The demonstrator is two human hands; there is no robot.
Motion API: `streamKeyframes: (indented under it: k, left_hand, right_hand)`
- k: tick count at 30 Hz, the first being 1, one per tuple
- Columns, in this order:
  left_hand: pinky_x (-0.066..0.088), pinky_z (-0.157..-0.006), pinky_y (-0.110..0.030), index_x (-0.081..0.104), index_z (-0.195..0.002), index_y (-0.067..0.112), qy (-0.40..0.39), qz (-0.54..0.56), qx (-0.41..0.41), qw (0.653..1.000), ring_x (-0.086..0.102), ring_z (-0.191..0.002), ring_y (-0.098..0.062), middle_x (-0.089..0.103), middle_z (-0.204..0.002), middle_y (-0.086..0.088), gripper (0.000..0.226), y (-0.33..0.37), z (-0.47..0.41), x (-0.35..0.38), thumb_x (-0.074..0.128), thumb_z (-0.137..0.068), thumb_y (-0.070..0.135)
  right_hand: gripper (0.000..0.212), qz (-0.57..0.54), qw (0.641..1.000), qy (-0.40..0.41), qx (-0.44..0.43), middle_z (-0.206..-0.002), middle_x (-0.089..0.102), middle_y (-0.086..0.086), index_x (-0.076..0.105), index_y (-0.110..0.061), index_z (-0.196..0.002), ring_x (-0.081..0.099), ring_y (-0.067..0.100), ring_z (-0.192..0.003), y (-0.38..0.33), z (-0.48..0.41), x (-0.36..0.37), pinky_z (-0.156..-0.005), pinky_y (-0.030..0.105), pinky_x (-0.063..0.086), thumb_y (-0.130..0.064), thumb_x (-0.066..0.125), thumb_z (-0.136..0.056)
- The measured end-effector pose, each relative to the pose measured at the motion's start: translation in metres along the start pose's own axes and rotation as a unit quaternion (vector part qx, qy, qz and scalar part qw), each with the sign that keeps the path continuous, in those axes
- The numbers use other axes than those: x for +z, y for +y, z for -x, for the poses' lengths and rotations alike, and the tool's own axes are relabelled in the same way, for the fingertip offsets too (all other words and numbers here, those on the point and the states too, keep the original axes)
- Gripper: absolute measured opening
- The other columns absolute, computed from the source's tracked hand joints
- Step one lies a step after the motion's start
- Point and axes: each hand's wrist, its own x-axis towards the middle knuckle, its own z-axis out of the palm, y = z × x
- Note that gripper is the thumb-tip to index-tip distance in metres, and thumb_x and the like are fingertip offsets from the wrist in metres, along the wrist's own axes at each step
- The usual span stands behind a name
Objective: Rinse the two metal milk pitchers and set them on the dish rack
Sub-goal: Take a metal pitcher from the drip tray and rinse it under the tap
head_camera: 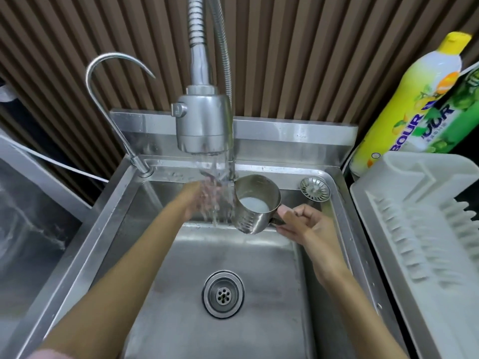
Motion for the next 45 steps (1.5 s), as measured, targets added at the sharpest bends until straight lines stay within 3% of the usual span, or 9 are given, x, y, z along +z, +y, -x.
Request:
streamKeyframes:
  k: [5,10,16,20,24,29,36,41,45]
  left_hand:
    - [0.043,-0.087,-0.021,0.050,-0.125,0.031,-0.092,-0.010,0.169,0.981,0.059,-0.094,-0.002,0.063,-0.105,0.020,0.059,-0.016,0.100,-0.003,0.058,-0.067,0.021]
    - [0.029,-0.078,0.008,0.042,-0.109,0.064,0.042,-0.294,0.253,0.921,0.040,-0.096,0.031,0.045,-0.100,0.047,0.064,-0.018,0.159,-0.004,0.072,-0.053,0.056]
    - [0.045,-0.082,-0.010,0.059,-0.111,0.017,0.098,-0.158,0.194,0.963,0.063,-0.105,-0.012,0.068,-0.109,0.003,0.078,-0.040,0.150,0.032,0.085,-0.043,0.045]
    - [0.048,-0.095,-0.025,0.047,-0.123,0.021,0.116,-0.055,0.229,0.965,0.062,-0.109,-0.015,0.065,-0.118,-0.001,0.082,-0.024,0.147,0.043,0.085,-0.050,0.028]
    - [0.043,-0.093,-0.011,0.039,-0.128,0.029,0.126,-0.135,0.283,0.941,0.057,-0.103,0.007,0.056,-0.121,0.006,0.079,-0.002,0.164,0.027,0.082,-0.063,0.015]
    - [0.053,-0.080,-0.029,0.059,-0.110,0.027,0.245,-0.340,0.252,0.872,0.065,-0.093,-0.016,0.070,-0.102,0.005,0.070,-0.010,0.177,0.025,0.068,-0.055,0.070]
    - [0.049,-0.093,-0.031,0.048,-0.104,0.029,0.130,-0.038,0.247,0.960,0.063,-0.102,-0.017,0.066,-0.111,-0.003,0.066,-0.012,0.153,0.039,0.087,-0.051,0.028]
    - [0.041,-0.097,-0.025,0.044,-0.121,0.032,0.151,-0.177,0.393,0.890,0.050,-0.113,-0.007,0.054,-0.118,0.013,0.076,0.017,0.161,0.016,0.082,-0.057,0.016]
    - [0.028,-0.084,-0.033,0.049,-0.119,0.030,0.228,-0.399,0.292,0.839,0.045,-0.113,-0.017,0.052,-0.115,0.011,0.077,0.018,0.173,0.003,0.067,-0.054,0.069]
  right_hand:
    - [0.033,-0.021,0.997,-0.071,0.001,-0.060,0.062,-0.005,0.055,-0.022,-0.050,0.058,0.024,-0.082,-0.003,0.010,0.022,-0.099,0.045,0.047,-0.015,0.067,-0.080]
    - [0.021,-0.026,0.985,-0.140,0.098,-0.096,0.072,0.018,0.058,-0.005,-0.081,0.069,0.040,-0.085,-0.011,0.022,0.032,-0.082,0.040,0.058,-0.025,0.062,-0.084]
    - [0.023,0.210,0.975,-0.065,-0.040,-0.080,0.071,0.010,0.055,-0.020,-0.062,0.067,0.031,-0.080,-0.047,0.033,0.025,-0.079,0.040,0.055,-0.027,0.071,-0.076]
    - [0.010,0.212,0.967,-0.048,-0.132,-0.090,0.067,0.001,0.056,-0.019,-0.077,0.064,0.021,-0.085,-0.048,0.041,0.041,-0.077,0.024,0.048,-0.020,0.065,-0.082]
    - [0.016,0.021,0.993,-0.107,0.037,-0.092,0.065,0.008,0.051,-0.014,-0.074,0.061,0.019,-0.080,-0.038,0.036,0.050,-0.085,0.030,0.053,-0.019,0.059,-0.087]
    - [0.014,0.034,0.972,-0.164,0.164,-0.087,0.069,0.014,0.054,-0.012,-0.081,0.065,0.030,-0.064,-0.048,0.033,0.035,-0.065,0.036,0.058,-0.023,0.057,-0.089]
    - [0.023,0.164,0.983,0.014,-0.079,-0.089,0.070,0.003,0.049,-0.024,-0.057,0.064,0.023,-0.089,-0.062,0.037,0.053,-0.083,0.035,0.050,-0.025,0.062,-0.076]
    - [0.024,-0.235,0.968,-0.081,0.024,-0.100,0.064,0.012,0.045,-0.013,-0.067,0.061,0.027,-0.097,-0.043,0.047,0.074,-0.100,0.038,0.047,-0.003,0.048,-0.089]
    - [0.011,-0.132,0.974,-0.111,0.147,-0.077,0.063,0.010,0.054,-0.009,-0.083,0.065,0.024,-0.070,-0.050,0.052,0.069,-0.068,0.032,0.059,-0.015,0.050,-0.092]
